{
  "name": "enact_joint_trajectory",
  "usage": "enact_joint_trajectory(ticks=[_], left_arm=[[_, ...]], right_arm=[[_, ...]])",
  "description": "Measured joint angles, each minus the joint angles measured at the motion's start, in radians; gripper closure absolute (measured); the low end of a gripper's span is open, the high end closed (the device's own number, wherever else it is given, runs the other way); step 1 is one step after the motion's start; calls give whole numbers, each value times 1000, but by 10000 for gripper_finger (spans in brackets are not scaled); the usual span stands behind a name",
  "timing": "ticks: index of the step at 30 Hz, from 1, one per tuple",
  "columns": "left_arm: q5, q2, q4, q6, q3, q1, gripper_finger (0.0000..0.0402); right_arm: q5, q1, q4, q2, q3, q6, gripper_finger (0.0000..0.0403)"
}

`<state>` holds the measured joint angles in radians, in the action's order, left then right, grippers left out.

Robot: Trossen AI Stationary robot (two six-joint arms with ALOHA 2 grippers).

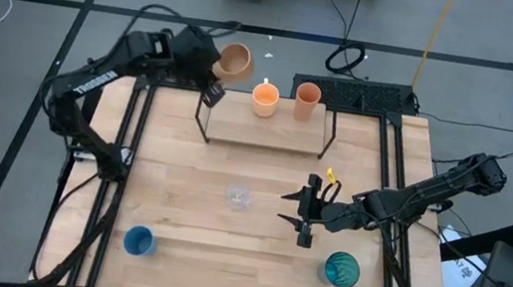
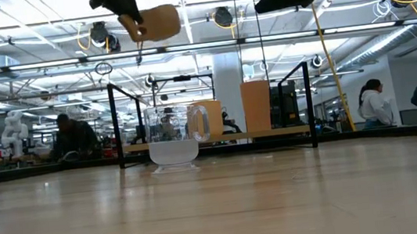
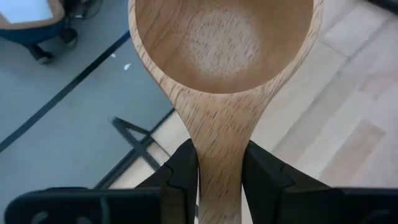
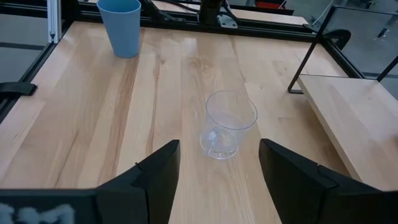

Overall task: Stack small to large cups/mugs on shelf
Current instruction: Put the brown mug on the shelf

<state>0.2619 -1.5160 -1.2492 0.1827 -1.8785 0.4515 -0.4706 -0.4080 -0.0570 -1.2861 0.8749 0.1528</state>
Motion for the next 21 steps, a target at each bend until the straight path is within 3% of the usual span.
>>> enact_joint_trajectory(ticks=[8,21], left_arm=[[-27,-116,-131,-33,-156,94,306],[9,-263,-94,52,-72,123,306]], right_arm=[[0,0,0,0,0,0,193],[1,0,23,0,0,-11,193]])
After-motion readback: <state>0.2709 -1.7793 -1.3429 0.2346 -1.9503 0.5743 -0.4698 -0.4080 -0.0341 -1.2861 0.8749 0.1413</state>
